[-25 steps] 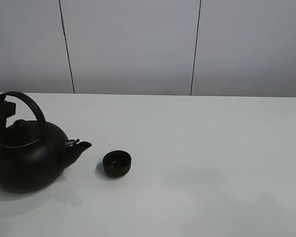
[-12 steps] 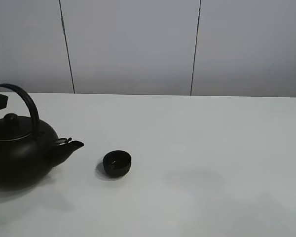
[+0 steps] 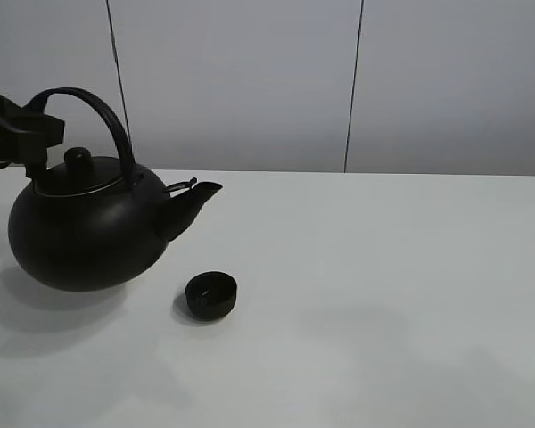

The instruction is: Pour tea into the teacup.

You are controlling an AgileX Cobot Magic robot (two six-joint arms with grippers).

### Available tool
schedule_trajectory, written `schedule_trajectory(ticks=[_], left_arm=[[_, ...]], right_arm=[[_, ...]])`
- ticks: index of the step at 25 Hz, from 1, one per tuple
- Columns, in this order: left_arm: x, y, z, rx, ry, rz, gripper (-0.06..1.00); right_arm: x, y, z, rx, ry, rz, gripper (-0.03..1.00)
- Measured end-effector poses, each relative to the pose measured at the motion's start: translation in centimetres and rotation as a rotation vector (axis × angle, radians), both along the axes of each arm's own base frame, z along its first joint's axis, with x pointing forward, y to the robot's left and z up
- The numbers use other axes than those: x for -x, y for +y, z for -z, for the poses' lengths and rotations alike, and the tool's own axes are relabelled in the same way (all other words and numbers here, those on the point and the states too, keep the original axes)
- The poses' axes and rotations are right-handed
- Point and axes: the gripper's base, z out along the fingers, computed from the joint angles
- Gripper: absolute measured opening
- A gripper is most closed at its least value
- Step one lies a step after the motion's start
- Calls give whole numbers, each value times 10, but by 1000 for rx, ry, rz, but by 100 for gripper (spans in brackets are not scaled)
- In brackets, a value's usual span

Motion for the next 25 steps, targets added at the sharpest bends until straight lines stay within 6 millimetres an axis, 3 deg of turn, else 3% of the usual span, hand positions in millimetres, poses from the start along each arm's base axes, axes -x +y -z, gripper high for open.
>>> schedule_trajectory(ticks=[9, 15, 25], left_arm=[[-3, -11, 9, -47, 65, -128, 13], [-9, -18, 24, -113, 30, -115, 13], [-12, -15, 22, -214, -54, -93, 13]], right_arm=[[0, 0, 0, 0, 0, 0, 46], [0, 0, 0, 0, 0, 0, 46], [0, 0, 0, 0, 0, 0, 46]])
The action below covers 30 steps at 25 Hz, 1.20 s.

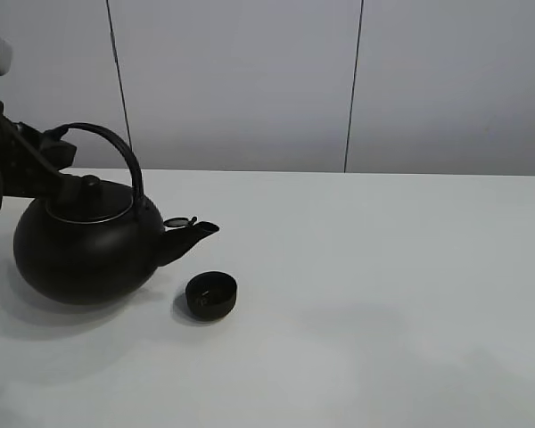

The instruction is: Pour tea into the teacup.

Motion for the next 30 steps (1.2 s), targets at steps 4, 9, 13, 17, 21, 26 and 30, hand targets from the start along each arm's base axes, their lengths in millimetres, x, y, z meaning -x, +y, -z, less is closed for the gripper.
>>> schedule_trajectory(ticks=[4, 9, 13, 17, 21, 26, 30], left_arm=[[-1, 4, 0, -9, -3, -13, 13], [-3, 11, 0, -20, -6, -25, 13], [-3, 10, 0, -45, -14, 0, 13], [-2, 8, 0, -76, -24, 36, 12], [-2, 7, 0, -92, -30, 56, 12], [-2, 7, 0, -120, -40, 69, 12], [-2, 7, 0, -161, -55, 84, 12]], right_arm=[[0, 0, 0, 0, 0, 0, 46], [0, 0, 0, 0, 0, 0, 46], [0, 0, 0, 0, 0, 0, 46], [0, 0, 0, 0, 0, 0, 46], [0, 0, 0, 0, 0, 0, 46], [0, 0, 0, 0, 0, 0, 46], [0, 0, 0, 0, 0, 0, 46]])
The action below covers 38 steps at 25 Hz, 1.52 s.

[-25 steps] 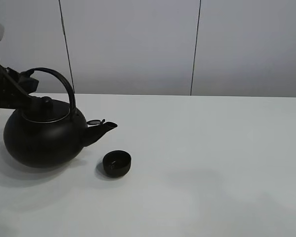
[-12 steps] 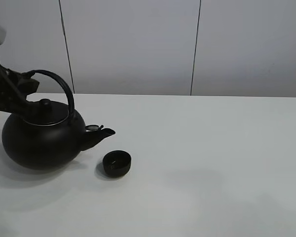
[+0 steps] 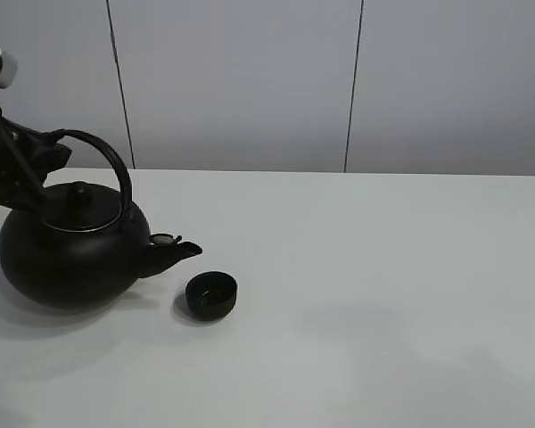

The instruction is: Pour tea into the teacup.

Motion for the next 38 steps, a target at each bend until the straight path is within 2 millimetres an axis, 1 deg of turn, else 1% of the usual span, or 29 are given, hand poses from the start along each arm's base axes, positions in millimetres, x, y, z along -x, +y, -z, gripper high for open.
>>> schedule_trajectory(ticks=[24, 29, 38], left_arm=[[-1, -3, -1, 7, 4, -2, 11], [-6, -4, -5, -14, 2, -1, 11], [-7, -4, -5, -78, -17, 22, 11]], right_arm=[[0, 0, 0, 0, 0, 0, 46], [0, 0, 0, 0, 0, 0, 46], [0, 0, 0, 0, 0, 0, 46]])
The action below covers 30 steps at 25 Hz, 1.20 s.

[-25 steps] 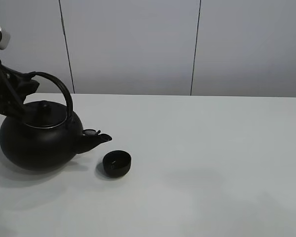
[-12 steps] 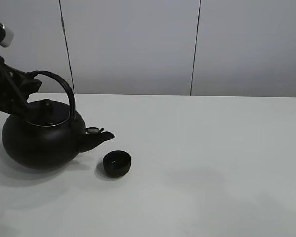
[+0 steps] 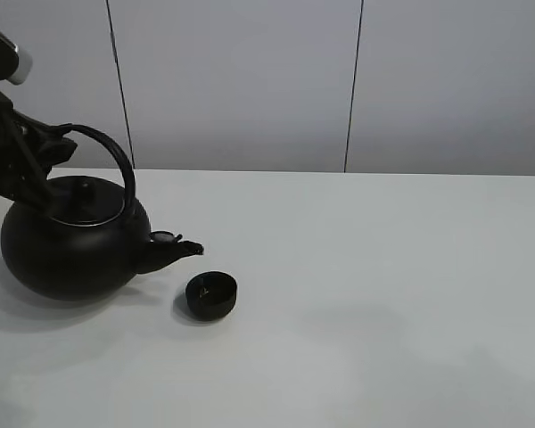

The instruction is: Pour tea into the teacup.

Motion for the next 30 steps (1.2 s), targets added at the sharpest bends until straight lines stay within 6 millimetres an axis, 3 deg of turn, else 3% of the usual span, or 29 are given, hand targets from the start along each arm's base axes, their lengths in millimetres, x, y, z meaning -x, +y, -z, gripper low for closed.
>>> schedule_trajectory(ticks=[23, 30], left_arm=[[0, 0, 0, -18, 1, 4, 11], [0, 0, 0, 158, 60, -64, 11]], right_arm=[[0, 0, 0, 0, 0, 0, 46], [0, 0, 0, 0, 0, 0, 46]])
